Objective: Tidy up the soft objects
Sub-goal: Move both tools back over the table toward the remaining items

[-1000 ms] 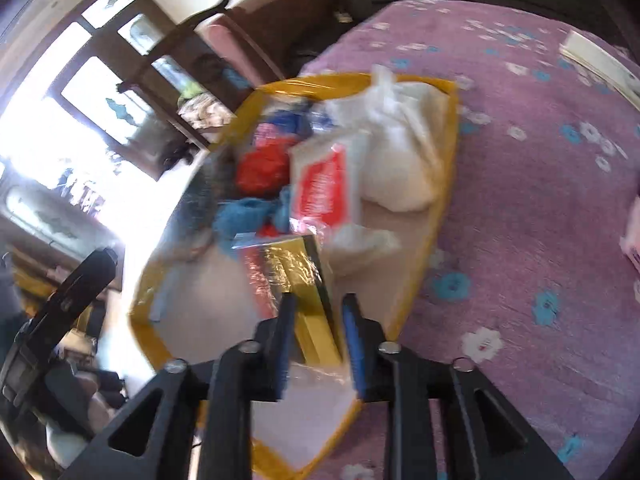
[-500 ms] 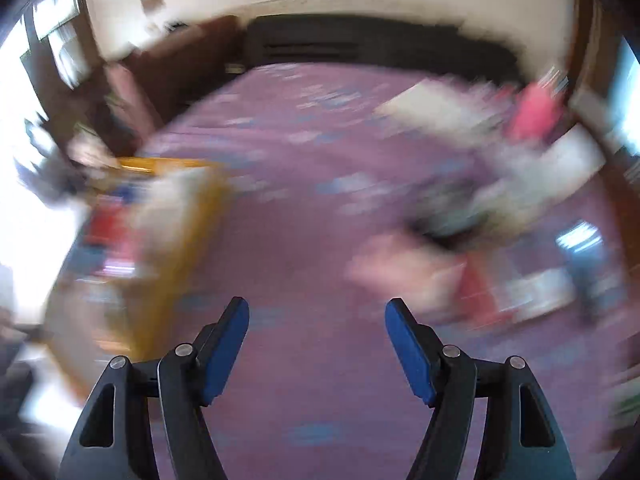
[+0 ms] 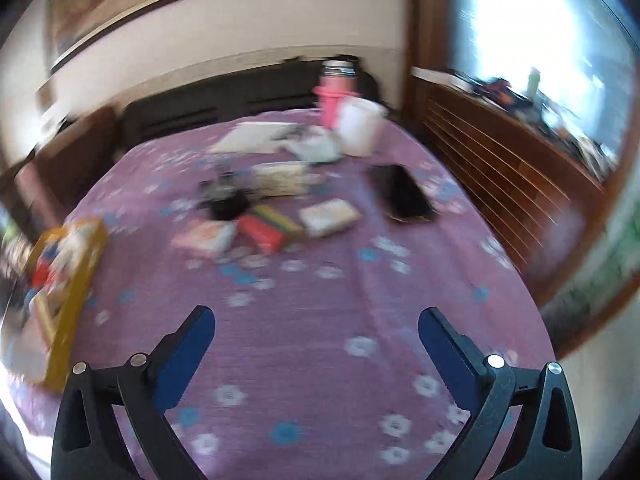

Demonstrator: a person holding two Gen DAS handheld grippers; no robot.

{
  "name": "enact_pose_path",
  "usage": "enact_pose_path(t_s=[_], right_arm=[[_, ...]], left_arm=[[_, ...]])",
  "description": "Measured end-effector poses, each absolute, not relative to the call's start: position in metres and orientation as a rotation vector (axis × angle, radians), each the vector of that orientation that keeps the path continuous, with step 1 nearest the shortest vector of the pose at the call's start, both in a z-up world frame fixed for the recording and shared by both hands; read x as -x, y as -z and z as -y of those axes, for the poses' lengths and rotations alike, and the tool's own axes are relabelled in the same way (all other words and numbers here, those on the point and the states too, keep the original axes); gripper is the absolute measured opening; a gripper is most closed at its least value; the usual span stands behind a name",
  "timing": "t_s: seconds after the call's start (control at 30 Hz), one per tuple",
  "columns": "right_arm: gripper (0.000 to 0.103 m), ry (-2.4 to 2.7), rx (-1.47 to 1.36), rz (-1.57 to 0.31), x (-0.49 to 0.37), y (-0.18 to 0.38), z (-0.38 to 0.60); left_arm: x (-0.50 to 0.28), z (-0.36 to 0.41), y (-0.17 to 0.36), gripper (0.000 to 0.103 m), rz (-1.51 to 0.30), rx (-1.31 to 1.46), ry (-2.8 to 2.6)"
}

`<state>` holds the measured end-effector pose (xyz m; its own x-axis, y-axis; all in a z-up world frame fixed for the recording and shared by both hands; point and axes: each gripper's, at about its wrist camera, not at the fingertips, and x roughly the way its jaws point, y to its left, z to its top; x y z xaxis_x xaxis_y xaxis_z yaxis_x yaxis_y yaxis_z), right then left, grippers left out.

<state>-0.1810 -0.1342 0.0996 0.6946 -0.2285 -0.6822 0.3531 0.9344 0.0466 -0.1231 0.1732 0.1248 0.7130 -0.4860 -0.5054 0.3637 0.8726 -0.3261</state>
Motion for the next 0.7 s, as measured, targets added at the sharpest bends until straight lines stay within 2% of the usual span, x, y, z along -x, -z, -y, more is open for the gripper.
enact_pose_path(t_s=[0.13,0.23,0.33,0.47,0.7], right_arm=[[0.102,0.365,-0.397,-0.843,0.162,-0.067,0.188],[0.091,0.336,-0.530,-0.924,0.138,-0.046,0.214],[0.090,0.184,-0.596,-0.917,0.108,-0.042,0.214],[0.089,-0.038,-0.456,-0.889,0.049,-0.055,0.170],[0.090,-0.245,-0.255,-0.888,-0.045,-0.035,0.106]], left_arm=[[0.113,-0.133,-0.092,0.103,-0.734,0.144,0.525],[0.105,-0.110,-0.068,0.103,-0.791,0.105,0.509],[0.083,-0.093,-0.042,0.103,-0.871,0.093,0.449],[0.059,-0.088,-0.011,0.103,-0.982,0.115,0.357],[0.058,-0.086,-0.009,0.103,-0.968,0.093,0.332]])
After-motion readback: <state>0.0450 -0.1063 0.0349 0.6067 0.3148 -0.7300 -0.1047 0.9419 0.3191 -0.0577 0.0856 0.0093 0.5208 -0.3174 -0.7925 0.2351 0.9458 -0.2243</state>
